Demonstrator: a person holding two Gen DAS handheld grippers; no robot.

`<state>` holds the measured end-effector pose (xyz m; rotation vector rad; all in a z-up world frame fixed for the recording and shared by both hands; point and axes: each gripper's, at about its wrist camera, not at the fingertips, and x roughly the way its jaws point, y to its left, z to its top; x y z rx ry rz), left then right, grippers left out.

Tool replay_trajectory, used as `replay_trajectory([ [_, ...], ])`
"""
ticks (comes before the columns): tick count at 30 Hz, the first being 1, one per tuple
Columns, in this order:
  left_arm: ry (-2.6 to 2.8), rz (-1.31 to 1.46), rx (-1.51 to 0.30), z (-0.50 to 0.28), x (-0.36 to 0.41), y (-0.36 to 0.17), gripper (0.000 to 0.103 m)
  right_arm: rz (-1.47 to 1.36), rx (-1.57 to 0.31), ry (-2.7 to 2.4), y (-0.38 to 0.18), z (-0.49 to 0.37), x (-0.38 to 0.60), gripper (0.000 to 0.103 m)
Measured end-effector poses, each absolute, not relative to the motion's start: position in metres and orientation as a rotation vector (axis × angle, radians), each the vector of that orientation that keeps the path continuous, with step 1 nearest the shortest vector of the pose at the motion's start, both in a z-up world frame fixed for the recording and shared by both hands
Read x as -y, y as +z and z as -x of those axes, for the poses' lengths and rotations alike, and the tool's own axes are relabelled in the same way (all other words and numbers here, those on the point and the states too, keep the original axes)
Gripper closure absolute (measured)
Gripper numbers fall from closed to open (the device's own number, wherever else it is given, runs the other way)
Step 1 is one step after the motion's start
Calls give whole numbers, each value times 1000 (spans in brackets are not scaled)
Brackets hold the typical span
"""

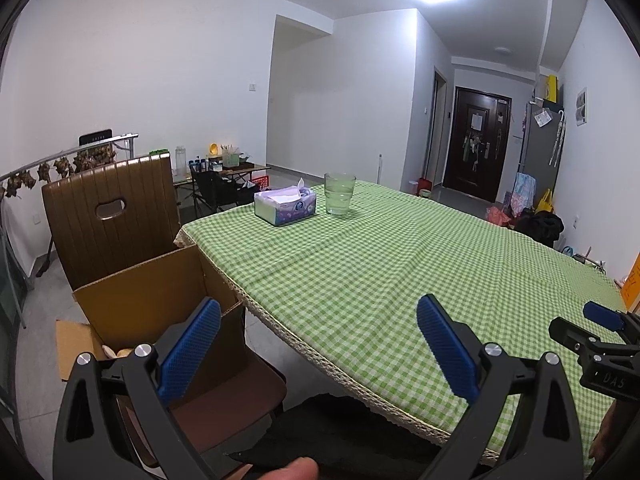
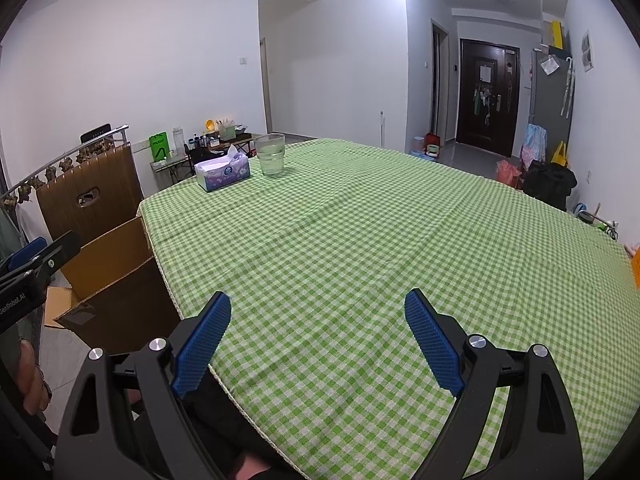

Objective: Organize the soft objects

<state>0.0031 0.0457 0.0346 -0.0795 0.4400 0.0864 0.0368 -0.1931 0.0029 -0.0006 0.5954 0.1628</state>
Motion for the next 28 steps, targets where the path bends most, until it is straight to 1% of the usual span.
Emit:
replay_trajectory([
  [5,78,57,-441,-3,-41,33,8,-4,-603,164,1,-37,194,18],
  [12,104,93,-452,-4,-46,29,8,-10,-607,163,-1,-39,195,18],
  [18,90,19,-452,-5,-36,25,8,-14,-612,164,-2,-39,196,18],
  [23,77,85,-450,-4,-44,27,8,-15,-613,164,-2,-39,196,18],
  [28,72,61,-451,-5,-41,26,8,-19,-618,163,-4,-40,197,18],
])
